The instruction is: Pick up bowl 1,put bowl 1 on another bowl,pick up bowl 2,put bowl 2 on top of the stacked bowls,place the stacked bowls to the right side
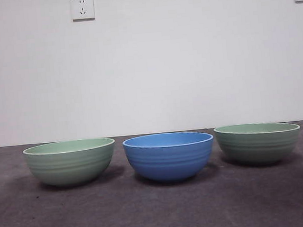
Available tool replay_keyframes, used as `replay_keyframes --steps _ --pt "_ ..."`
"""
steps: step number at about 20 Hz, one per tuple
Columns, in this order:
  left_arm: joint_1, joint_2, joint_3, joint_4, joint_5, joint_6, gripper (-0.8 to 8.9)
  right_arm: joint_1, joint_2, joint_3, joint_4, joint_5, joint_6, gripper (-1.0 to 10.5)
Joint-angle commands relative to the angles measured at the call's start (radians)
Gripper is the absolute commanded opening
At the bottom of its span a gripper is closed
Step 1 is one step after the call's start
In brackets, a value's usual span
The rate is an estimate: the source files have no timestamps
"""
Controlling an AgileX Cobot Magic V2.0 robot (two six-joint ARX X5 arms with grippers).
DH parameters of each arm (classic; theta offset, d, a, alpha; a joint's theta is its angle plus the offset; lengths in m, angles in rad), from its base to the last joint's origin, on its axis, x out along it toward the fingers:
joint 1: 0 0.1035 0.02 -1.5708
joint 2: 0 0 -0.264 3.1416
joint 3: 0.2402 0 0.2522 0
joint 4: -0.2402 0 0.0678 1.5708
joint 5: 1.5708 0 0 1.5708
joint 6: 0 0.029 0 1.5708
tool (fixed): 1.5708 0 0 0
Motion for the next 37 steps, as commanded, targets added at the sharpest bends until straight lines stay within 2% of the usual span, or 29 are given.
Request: replay_keyframes --steps 1,3,5,7,13,19,23,26,28,31,35,37 --pt "0.003 -0.003 -0.01 -0.007 0.012 -0.007 -0.03 0.001 -0.003 -0.012 0.003 -0.003 0.039 0.0" --pt "0.003 -0.003 -0.01 -0.006 0.012 -0.024 -0.03 0.001 -0.003 -0.012 0.003 -0.003 0.135 0.0" --pt "0.003 -0.003 -0.008 -0.006 0.018 -0.059 -0.03 0.001 -0.003 -0.012 0.003 -0.004 0.283 0.0" --pt "0.003 -0.003 -0.006 -0.005 0.046 -0.087 -0.04 0.002 -0.003 -0.012 0.009 -0.004 0.381 0.0" --pt "0.003 -0.003 0.026 0.006 0.174 -0.187 -0.06 0.002 0.002 0.037 0.018 -0.098 0.468 -0.1" --pt "0.003 0.006 0.118 -0.018 0.243 -0.229 -0.06 0.002 0.076 0.166 -0.003 -0.11 0.468 -0.1" --pt "0.003 0.054 0.208 -0.096 0.306 -0.223 -0.06 0.002 0.182 0.283 -0.068 -0.177 0.424 -0.1" --pt "0.003 0.118 0.283 -0.165 0.379 -0.211 -0.06 0.002 0.278 0.395 -0.162 -0.262 0.346 -0.1" --pt "0.003 0.172 0.341 -0.213 0.438 -0.167 -0.06 0.002 0.349 0.48 -0.244 -0.34 0.285 -0.1" --pt "0.003 0.258 0.43 -0.295 0.521 -0.098 -0.06 0.002 0.447 0.609 -0.393 -0.401 0.182 -0.1" --pt "0.003 0.368 0.552 -0.43 0.59 -0.001 -0.06 0.006 0.56 0.765 -0.581 -0.452 0.049 -0.1" --pt "0.002 0.418 0.613 -0.501 0.599 0.034 -0.06 0.016 0.604 0.833 -0.666 -0.452 0.005 -0.1"
